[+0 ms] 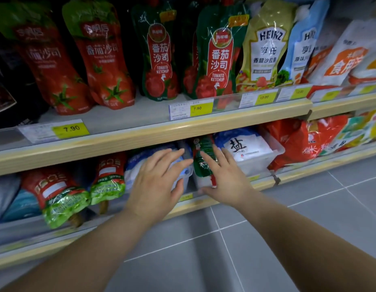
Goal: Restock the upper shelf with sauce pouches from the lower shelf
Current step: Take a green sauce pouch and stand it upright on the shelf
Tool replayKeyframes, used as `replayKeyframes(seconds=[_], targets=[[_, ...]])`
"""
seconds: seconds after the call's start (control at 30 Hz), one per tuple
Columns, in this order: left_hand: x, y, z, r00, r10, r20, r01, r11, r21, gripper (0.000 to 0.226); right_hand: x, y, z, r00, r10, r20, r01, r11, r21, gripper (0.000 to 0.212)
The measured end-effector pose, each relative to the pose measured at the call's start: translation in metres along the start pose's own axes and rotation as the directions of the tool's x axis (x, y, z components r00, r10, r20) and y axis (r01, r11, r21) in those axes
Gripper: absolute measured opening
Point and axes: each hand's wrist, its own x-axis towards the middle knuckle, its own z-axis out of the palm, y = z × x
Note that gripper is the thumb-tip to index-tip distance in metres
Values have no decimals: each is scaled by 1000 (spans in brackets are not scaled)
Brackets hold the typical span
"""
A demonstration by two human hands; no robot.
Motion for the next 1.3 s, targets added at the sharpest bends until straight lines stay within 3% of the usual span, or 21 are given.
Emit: replayKeyframes(seconds=[0.07,0.17,0.33,0.47,0.63,0.83,0.93,1.03,1.1,1.2,1.3], targets=[[-5,2,3,998,-49,42,50,998,-30,46,3,5,10,996,34,80,-30,998,-51,98],[-10,3,6,989,-106,104,113,992,-61,50,3,5,14,998,48,48,-44,995,-86,82],[-14,6,13,970,-174,171,195,974,-116,52,-3,-3,4,977,27,-213,-28,1000,-2,49],[-8,11,19,941,-270,205,312,925,-214,55,-9,-8,-17,885,-96,-455,116,993,15,31],[23,26,26,919,-366,144,394,856,-335,51,-12,-18,-50,827,-57,-559,158,978,134,20],[57,36,21,917,-400,-10,364,843,-395,19,-8,-25,-84,823,83,-562,152,921,358,12],[70,36,13,935,-348,-68,305,886,-348,16,-8,-24,-91,796,157,-585,180,861,476,24],[81,36,2,917,-372,-144,290,870,-398,16,-13,-24,-86,814,252,-524,136,794,593,67],[88,33,-7,891,-421,-172,312,841,-442,17,-19,-28,-77,853,288,-435,105,721,685,84],[93,27,-19,883,-443,-155,322,813,-485,19,-25,-36,-62,932,268,-245,20,634,773,89],[98,27,-35,886,-431,-170,302,815,-494,18,-25,-45,-54,956,271,-117,-56,556,829,84]])
